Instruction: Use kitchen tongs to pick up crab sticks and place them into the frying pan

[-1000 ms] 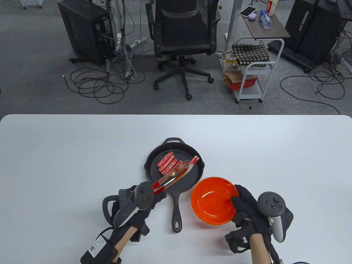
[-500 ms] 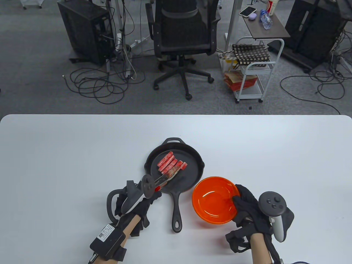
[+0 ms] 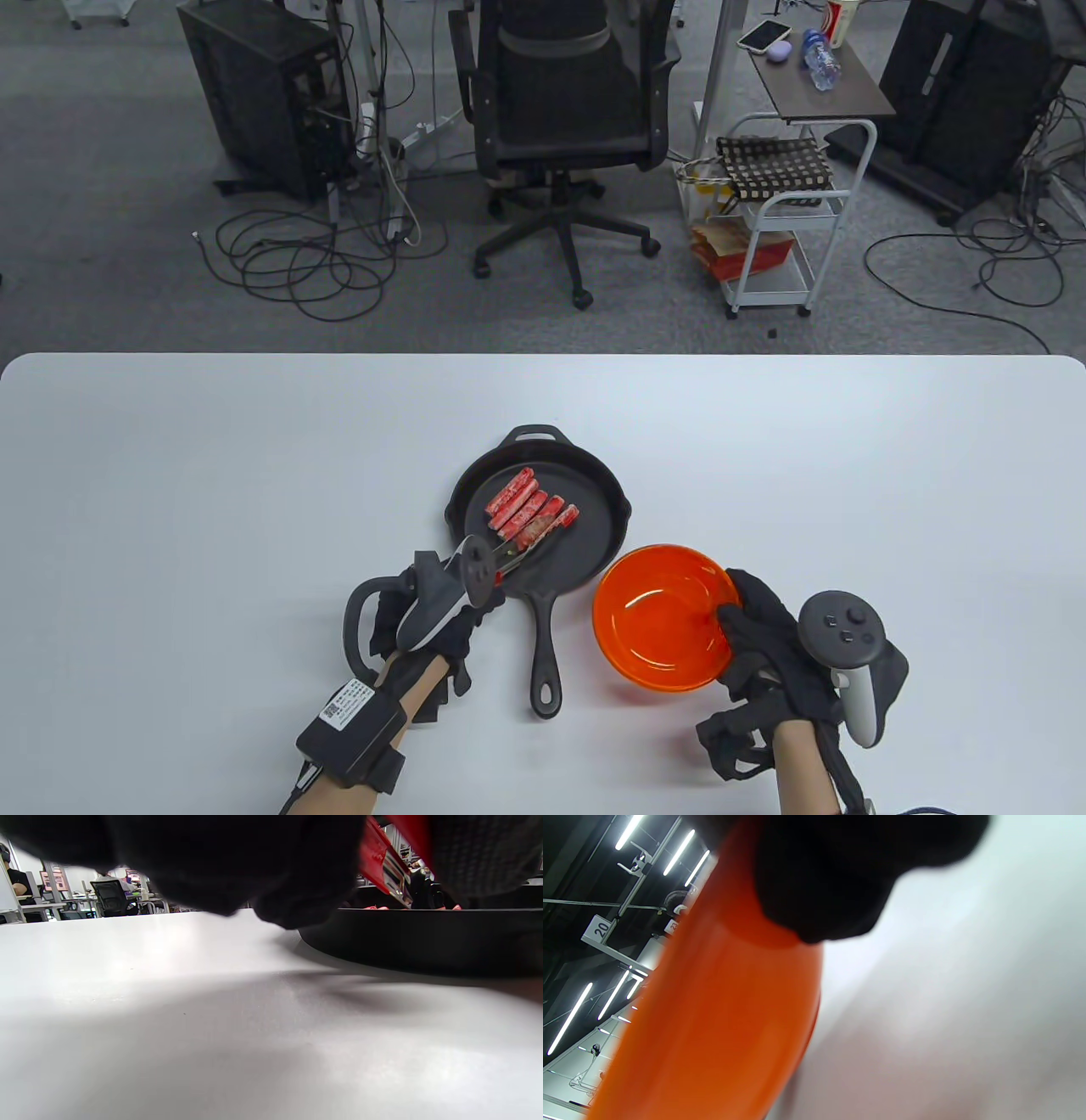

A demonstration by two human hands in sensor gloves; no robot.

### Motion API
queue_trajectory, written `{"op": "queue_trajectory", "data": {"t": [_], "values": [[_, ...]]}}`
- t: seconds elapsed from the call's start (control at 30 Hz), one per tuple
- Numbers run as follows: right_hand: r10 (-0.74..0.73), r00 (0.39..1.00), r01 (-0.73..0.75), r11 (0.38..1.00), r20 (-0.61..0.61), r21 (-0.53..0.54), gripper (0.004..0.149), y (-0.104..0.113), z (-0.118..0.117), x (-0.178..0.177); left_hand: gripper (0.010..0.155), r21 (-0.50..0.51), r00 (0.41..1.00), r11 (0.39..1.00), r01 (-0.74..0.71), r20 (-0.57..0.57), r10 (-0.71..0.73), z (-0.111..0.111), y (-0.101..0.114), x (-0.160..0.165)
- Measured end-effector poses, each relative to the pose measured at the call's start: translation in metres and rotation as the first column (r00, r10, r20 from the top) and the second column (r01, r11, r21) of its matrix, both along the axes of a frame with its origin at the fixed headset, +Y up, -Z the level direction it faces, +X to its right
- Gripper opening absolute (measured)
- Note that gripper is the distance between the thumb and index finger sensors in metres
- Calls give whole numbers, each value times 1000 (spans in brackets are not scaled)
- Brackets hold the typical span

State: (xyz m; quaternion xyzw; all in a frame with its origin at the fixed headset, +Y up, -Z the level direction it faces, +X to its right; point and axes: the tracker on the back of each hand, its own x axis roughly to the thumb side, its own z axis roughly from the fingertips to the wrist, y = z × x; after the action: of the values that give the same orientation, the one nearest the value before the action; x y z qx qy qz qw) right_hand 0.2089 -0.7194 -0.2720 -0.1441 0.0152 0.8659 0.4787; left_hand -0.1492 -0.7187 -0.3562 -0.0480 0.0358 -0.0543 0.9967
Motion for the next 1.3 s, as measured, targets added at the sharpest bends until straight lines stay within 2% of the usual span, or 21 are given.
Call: {"op": "queue_trajectory", "data": {"t": [0.27, 0.47, 0.7, 0.9, 1.3], "values": [[-4, 1000, 4, 1000, 1, 3, 53, 0, 0, 1, 79, 15, 1000, 1000, -1, 6, 1, 2, -1, 0], [-7, 1000, 6, 1000, 3, 5, 53, 0, 0, 2, 80, 82, 1000, 997, -4, 9, 3, 7, 5, -2], [-7, 1000, 7, 1000, 4, 6, 53, 0, 0, 2, 81, 161, 997, 984, -76, 8, 76, 19, 15, -14], [-5, 1000, 5, 1000, 1, 4, 53, 0, 0, 2, 83, 217, 993, 969, -116, 8, 117, 32, 13, -23], [-4, 1000, 4, 1000, 9, -3, 53, -1, 0, 2, 93, 217, 988, 965, -148, 0, 152, 38, 11, -31]]}}
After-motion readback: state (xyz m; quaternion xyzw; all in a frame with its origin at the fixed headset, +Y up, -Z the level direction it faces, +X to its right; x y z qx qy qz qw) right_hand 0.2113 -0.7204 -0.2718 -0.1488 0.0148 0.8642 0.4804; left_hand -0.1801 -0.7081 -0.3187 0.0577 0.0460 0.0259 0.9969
